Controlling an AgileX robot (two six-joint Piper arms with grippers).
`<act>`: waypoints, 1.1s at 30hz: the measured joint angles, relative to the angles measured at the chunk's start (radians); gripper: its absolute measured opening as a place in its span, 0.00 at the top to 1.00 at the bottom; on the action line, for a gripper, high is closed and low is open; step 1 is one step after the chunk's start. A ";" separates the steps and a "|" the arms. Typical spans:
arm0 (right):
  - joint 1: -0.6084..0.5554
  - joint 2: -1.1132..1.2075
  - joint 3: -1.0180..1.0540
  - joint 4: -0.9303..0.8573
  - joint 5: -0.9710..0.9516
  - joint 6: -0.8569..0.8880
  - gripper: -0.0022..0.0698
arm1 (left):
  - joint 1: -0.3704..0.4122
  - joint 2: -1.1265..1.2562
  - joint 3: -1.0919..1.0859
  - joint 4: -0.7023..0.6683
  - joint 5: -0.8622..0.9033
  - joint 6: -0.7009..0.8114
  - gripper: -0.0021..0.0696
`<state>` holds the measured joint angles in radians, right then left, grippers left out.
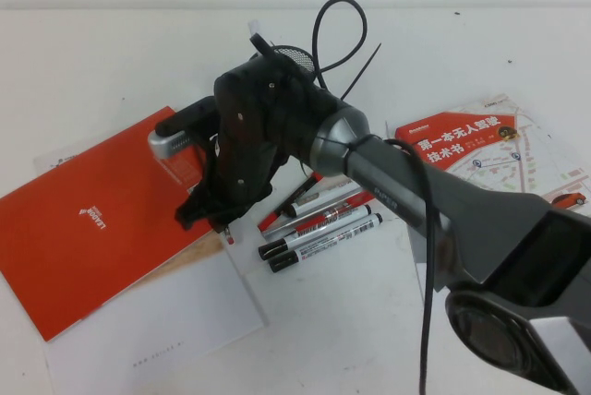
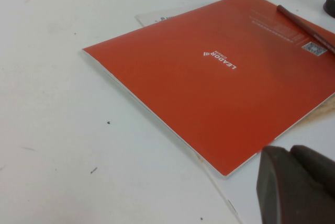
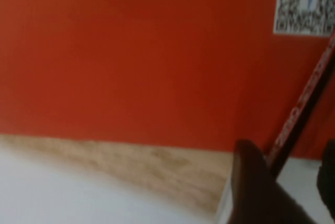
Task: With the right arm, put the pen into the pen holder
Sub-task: Pick up the pen on the table, then place the pen onto the pen holder
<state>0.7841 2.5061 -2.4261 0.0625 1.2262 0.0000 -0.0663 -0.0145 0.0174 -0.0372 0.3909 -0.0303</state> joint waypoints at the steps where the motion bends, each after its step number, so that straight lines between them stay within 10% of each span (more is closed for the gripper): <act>1: 0.000 0.001 -0.006 -0.002 -0.001 0.000 0.63 | 0.000 0.000 0.000 0.000 0.000 0.000 0.98; 9: 0.000 0.019 -0.015 -0.002 -0.013 0.000 0.65 | 0.000 0.000 0.000 0.000 0.000 0.000 0.98; 17: -0.004 0.021 -0.034 0.022 -0.017 0.000 0.95 | 0.000 0.000 0.000 0.000 0.000 0.000 0.98; 33: -0.024 -0.093 -0.092 0.127 -0.056 0.000 0.96 | 0.000 0.000 0.000 0.000 0.000 0.000 0.98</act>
<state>0.7601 2.4129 -2.5185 0.1890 1.1702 0.0000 -0.0663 -0.0145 0.0174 -0.0372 0.3909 -0.0303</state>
